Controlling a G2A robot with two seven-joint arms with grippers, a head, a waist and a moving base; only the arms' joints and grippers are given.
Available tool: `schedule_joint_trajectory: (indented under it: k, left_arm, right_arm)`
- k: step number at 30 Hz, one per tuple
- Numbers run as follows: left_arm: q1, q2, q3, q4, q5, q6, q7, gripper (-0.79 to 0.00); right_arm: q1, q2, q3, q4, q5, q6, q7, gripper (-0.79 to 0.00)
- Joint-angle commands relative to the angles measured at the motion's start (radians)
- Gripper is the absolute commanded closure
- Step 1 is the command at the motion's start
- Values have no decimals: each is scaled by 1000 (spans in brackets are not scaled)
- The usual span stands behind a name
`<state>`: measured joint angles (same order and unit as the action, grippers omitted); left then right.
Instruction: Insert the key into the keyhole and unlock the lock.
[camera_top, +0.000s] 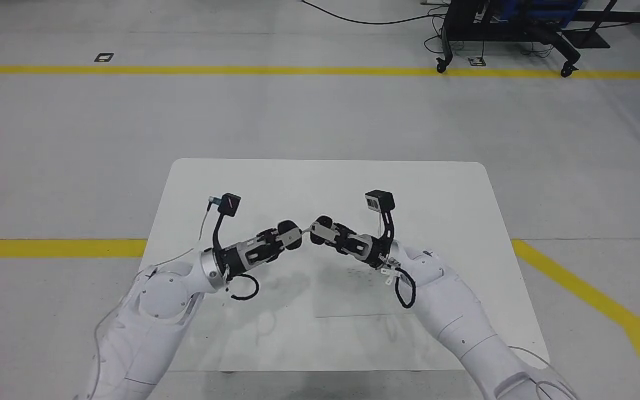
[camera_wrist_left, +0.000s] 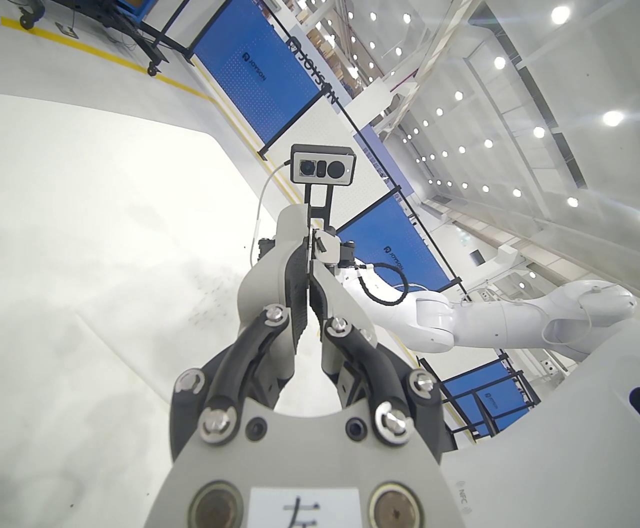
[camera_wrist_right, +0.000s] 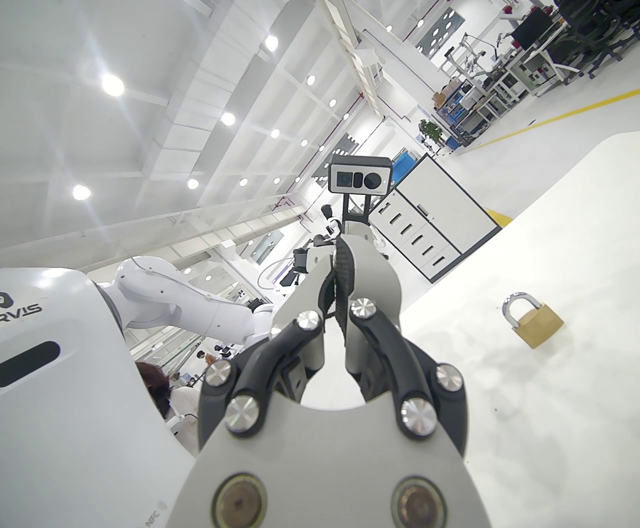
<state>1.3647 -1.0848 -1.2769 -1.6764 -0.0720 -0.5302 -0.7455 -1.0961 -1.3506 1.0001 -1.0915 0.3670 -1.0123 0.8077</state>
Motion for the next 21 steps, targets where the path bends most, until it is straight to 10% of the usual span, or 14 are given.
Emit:
schedule_joint_trajectory:
  k: [1, 8, 21]
  left_arm:
    - [1, 1, -1, -3, 6, -2, 0, -252]
    - [3, 2, 9, -12, 16, -13, 1, -369]
    - [-5, 5, 21, -11, 24, -24, -1, -228]
  right_arm:
    - [-1, 0, 1, -1, -1, 0, 0, 0]
    - [-4, 1, -1, -5, 1, 0, 0, 0]
    - [1, -1, -20, -6, 2, 0, 0, 0]
